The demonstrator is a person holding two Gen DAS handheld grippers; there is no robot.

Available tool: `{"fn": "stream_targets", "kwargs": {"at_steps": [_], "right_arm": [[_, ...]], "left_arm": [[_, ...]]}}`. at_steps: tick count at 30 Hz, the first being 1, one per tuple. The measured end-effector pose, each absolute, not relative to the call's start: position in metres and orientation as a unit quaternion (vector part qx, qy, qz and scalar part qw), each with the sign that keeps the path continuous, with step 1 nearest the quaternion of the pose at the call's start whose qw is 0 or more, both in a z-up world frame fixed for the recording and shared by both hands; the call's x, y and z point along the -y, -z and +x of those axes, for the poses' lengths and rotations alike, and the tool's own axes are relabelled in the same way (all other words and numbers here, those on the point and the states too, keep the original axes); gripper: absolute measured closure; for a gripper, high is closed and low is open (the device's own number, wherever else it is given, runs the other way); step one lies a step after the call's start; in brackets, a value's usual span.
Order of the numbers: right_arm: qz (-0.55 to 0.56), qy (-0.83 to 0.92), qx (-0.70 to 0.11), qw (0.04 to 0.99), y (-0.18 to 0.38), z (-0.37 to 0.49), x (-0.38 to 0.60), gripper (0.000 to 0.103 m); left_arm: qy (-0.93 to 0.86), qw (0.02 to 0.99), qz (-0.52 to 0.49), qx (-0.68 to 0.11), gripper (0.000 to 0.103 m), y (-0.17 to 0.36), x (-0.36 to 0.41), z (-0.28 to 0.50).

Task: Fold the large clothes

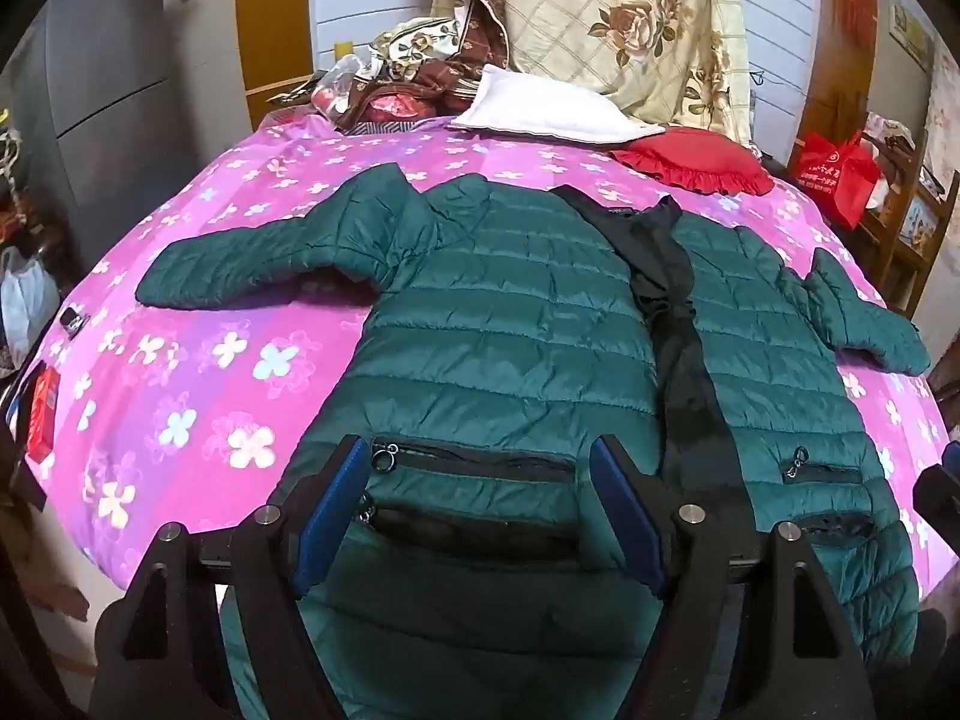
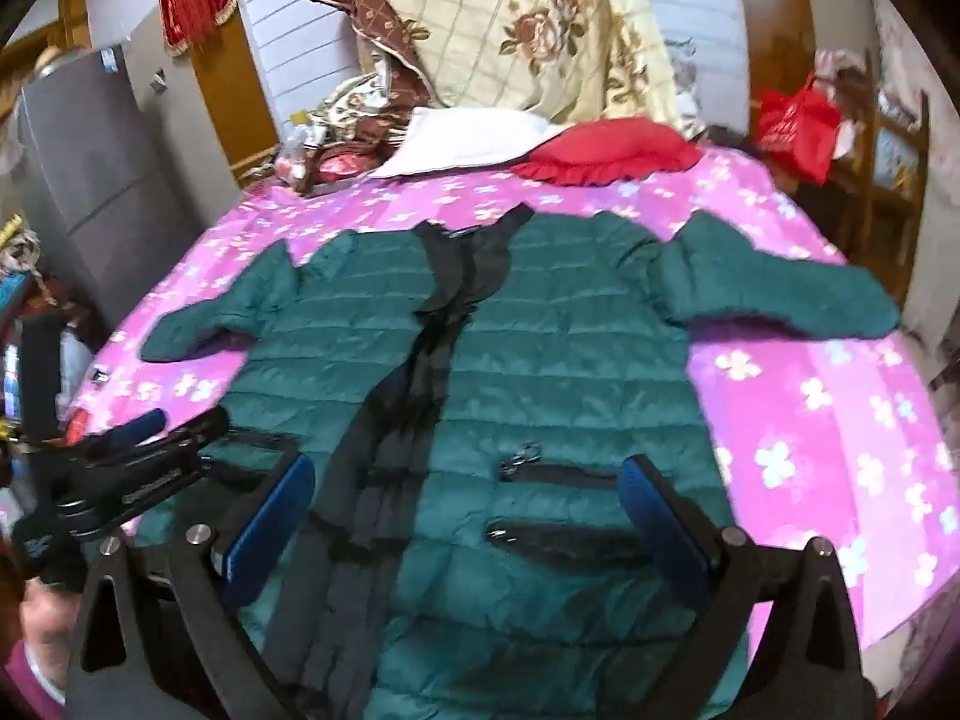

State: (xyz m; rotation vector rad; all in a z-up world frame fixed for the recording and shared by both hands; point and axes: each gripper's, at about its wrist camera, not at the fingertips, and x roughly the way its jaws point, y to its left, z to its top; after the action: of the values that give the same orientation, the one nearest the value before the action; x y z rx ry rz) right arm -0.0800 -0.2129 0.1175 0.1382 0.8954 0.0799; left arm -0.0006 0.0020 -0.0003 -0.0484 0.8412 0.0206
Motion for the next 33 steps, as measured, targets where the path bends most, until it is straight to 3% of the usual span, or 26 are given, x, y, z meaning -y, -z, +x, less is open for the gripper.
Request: {"fn": "stream_targets", "kwargs": {"at_steps": [33], "right_arm": [[0.049,0.023,-0.446,0.894,-0.091,-0.067,0.219,0.0]], "left_arm": [[-0.001,0.909,-0.035,-0.416,0.047,0.001,0.009,0.002]]}}
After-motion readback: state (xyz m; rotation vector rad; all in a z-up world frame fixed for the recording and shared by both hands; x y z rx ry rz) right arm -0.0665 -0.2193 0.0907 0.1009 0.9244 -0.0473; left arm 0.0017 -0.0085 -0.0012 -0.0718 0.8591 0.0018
